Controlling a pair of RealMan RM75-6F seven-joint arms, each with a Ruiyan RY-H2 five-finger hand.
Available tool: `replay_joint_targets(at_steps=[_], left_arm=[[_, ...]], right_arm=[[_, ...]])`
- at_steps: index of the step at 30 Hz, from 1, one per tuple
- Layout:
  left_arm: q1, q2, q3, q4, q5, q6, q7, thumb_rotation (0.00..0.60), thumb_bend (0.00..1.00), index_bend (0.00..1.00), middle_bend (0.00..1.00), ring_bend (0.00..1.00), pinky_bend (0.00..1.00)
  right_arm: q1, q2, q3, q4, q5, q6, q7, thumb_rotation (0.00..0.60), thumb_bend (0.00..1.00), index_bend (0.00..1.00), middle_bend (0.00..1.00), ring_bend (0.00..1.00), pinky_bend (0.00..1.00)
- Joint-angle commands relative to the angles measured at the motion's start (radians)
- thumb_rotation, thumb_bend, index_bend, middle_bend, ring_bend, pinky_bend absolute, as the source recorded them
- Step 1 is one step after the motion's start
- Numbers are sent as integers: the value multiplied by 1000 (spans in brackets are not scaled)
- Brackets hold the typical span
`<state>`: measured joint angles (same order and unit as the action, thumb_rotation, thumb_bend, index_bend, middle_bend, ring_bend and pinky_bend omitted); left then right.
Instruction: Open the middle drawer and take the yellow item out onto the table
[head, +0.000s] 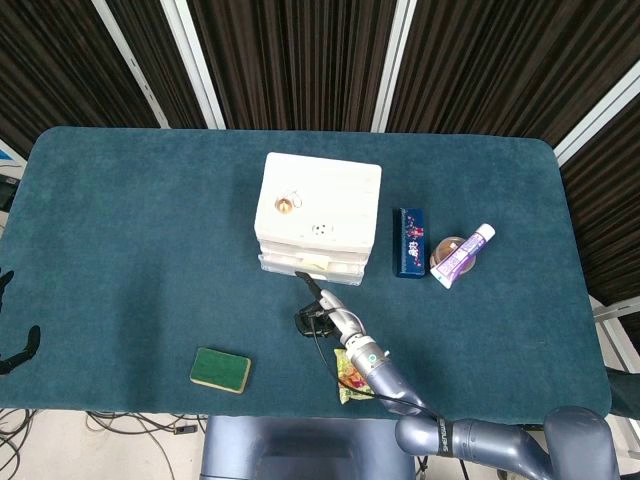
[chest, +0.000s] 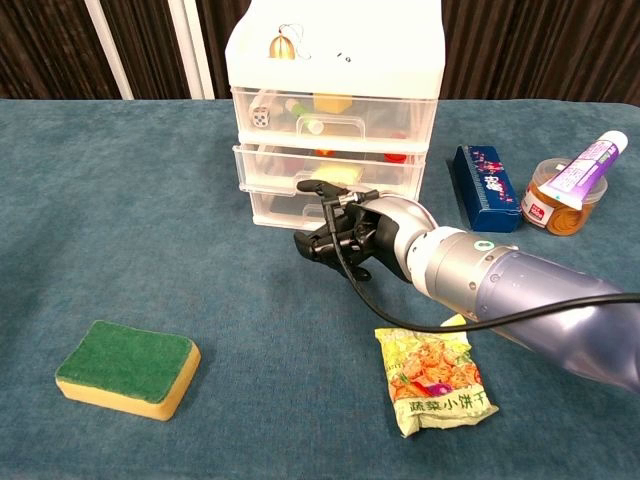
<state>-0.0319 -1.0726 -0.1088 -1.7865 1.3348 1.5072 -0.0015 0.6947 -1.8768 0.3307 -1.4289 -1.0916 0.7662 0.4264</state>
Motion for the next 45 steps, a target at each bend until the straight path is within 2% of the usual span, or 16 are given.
replay_joint_targets(at_steps=[1, 22, 30, 38, 45], left_arm=[[0, 0, 0, 1, 0, 0, 0, 600, 402, 20, 0, 0, 0], [0, -1, 0, 1, -3, -1, 6, 600, 403, 20, 0, 0, 0], [-1, -2, 0, 1, -2, -2, 7, 600, 403, 20, 0, 0, 0], [-1, -2, 0, -1, -2, -1, 7, 600, 403, 20, 0, 0, 0], [-1, -1, 1, -2, -1, -3, 7, 600, 403, 20, 0, 0, 0]], right_arm=[[-4, 3, -6, -8, -6, 2, 2, 600, 598, 7, 844, 858, 928], [-23, 19, -35, -29, -27, 7, 12, 600, 598, 8, 844, 858, 928], [-51, 59, -55, -97, -51, 41, -3, 600, 598, 14, 844, 857, 929], [-75, 154, -60, -248, -65, 113, -109, 600, 597, 15, 865, 878, 945], [-56, 205, -44, -338, 20, 160, -295, 600, 593, 15, 879, 892, 958]])
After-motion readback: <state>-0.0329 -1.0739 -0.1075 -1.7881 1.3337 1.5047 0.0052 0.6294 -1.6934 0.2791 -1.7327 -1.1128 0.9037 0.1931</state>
